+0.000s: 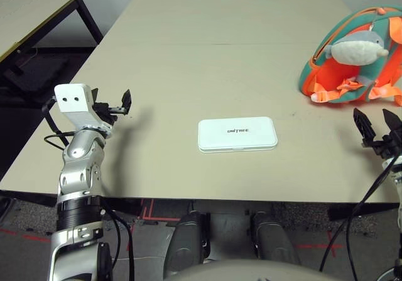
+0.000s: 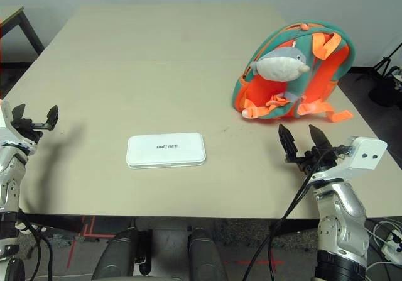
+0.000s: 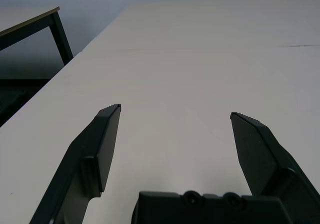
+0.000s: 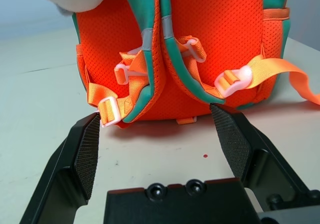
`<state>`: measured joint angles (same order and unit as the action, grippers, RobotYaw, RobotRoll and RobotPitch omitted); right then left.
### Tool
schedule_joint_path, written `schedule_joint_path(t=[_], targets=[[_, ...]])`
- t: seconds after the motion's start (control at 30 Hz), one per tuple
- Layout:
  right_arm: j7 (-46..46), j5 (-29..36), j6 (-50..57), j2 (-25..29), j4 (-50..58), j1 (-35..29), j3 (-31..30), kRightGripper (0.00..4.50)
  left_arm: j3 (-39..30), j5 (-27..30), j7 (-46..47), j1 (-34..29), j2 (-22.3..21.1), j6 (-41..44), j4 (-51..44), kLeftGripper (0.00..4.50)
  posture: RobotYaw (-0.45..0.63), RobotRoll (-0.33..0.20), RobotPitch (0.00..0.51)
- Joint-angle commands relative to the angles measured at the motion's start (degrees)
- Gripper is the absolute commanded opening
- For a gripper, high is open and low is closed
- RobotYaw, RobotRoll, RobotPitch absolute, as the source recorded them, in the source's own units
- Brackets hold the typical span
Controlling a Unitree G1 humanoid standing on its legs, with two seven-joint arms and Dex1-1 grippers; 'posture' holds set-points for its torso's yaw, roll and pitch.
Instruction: Put the pencil case into the backpack and zip it.
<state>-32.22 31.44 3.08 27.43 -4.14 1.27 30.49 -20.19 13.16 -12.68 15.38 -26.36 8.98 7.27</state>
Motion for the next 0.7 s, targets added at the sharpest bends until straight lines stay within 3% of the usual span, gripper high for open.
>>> schedule_joint_path(t=[0.03,0.23,0.33,0.4,0.5,0.63,0.7], targets=[[-0.86,0.51,-0.99,0.54,-1.09,-0.56,1.4,4.49,-0.13,-0.13,-0.31,-0.15,0.32,-0.93,2.39,4.5,-0.07,0.0,0.085],[-1.2,2.21,2.56,3.47,0.44,0.66,2.04,4.49,0.79,0.92,-3.03,1.05,-0.41,-0.25,3.37,4.5,-0.09,0.0,0.098],[-0.07,6.46,11.17,6.73,3.47,1.44,2.56,4.49,-0.24,2.9,-5.55,3.64,-2.32,1.47,4.36,4.5,-0.09,0.0,0.095],[-0.13,11.34,22.46,11.54,8.74,-0.03,2.21,4.49,-0.66,5.96,-9.08,6.19,-4.75,6.14,4.4,4.5,-0.08,0.0,0.085],[1.74,21.79,38.97,17.88,16.67,-1.88,3.52,4.49,-1.39,13.15,-14.57,9.62,-8.4,18.16,3.68,4.5,-0.07,0.0,0.073],[6.78,42.34,61.2,29.4,20.74,-0.45,7.17,4.49,-4.41,30.43,-17.98,18.06,-15.94,54.49,1.54,4.5,-0.09,0.0,0.073],[10.29,51.2,66.84,33.37,20.33,0.44,6.81,4.49,-5.78,36.2,-19.2,22.94,-18.66,69.21,3.31,4.5,-0.09,0.0,0.07]])
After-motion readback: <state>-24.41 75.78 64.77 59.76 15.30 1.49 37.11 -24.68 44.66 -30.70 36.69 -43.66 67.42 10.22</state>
